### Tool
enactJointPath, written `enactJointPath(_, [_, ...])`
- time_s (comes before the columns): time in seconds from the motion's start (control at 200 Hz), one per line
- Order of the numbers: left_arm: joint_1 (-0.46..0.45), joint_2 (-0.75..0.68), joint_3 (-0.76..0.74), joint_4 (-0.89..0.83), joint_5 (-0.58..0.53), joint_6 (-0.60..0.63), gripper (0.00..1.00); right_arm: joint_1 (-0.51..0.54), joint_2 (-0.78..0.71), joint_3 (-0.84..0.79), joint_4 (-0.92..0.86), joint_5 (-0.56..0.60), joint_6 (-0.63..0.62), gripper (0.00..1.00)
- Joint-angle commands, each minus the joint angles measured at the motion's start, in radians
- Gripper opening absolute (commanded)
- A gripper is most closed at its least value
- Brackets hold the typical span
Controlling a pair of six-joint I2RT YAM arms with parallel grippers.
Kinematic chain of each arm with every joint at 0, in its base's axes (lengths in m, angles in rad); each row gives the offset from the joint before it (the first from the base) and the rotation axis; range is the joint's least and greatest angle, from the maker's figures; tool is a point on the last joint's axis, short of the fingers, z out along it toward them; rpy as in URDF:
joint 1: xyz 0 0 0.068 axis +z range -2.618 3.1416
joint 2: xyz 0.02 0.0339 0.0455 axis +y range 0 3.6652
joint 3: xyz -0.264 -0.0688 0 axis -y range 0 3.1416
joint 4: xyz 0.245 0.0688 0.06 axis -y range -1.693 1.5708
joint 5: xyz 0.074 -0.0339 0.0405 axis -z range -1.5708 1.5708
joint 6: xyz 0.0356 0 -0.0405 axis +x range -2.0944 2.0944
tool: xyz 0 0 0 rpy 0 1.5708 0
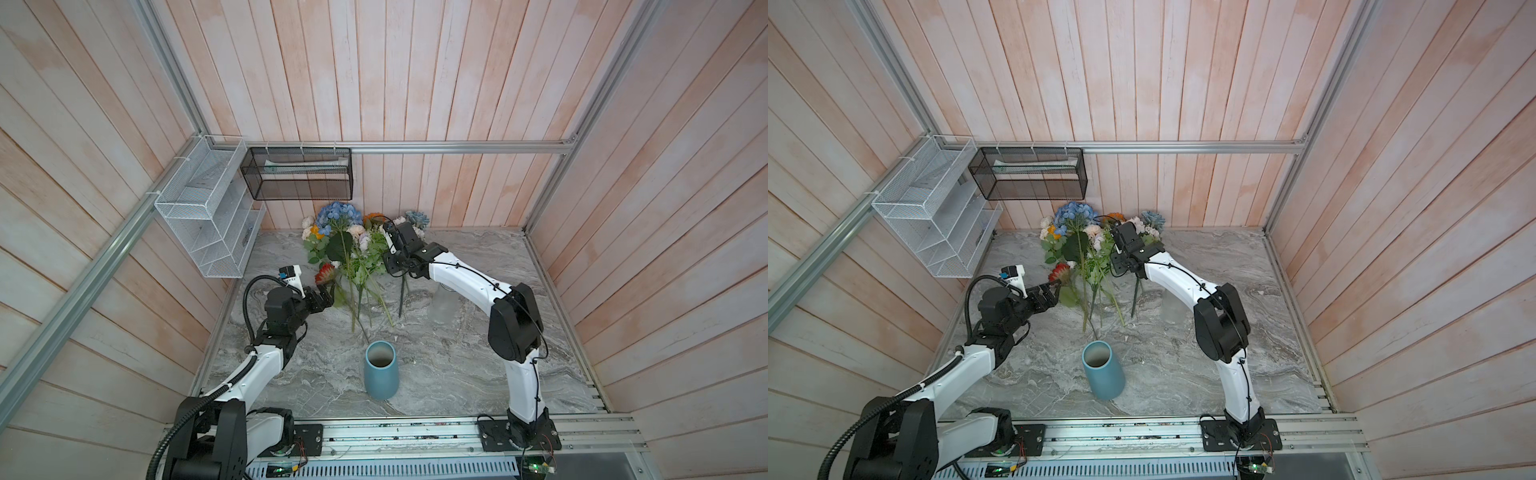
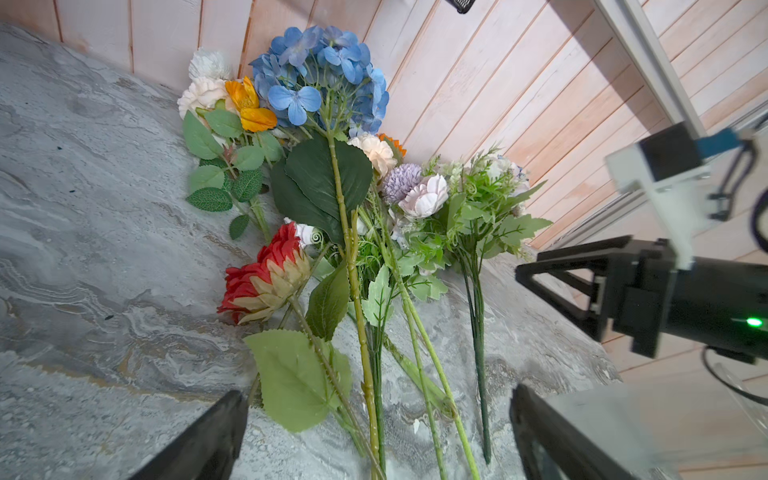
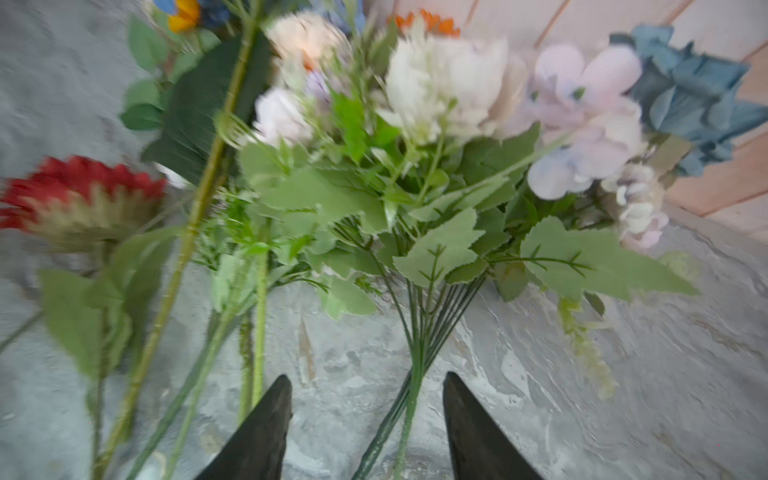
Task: Arrange the flowers into the vase
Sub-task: 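Reach right gripper to the pink-and-lilac bouquet and grasp its stems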
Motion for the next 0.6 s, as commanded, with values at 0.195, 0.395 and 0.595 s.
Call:
enactJointPath(0.195, [0.003, 0.059, 0.03, 0.041, 0.065, 0.013, 1.0, -0.059, 0.139, 0.141, -0.083, -0.003, 0.047, 0.62])
enactJointPath(0.395, [0.002, 0.057, 0.023, 0.043, 0.075, -0.008, 1.0, -0.081, 0.185, 0.155, -0.028, -0.05, 0.049, 0.61])
enactJointPath(0.595, [-0.003, 0.058, 0.027, 0.043, 0.076, -0.02, 1.0, -0.101, 0.207, 0.156, 0.01, -0.092, 0.055, 0.58])
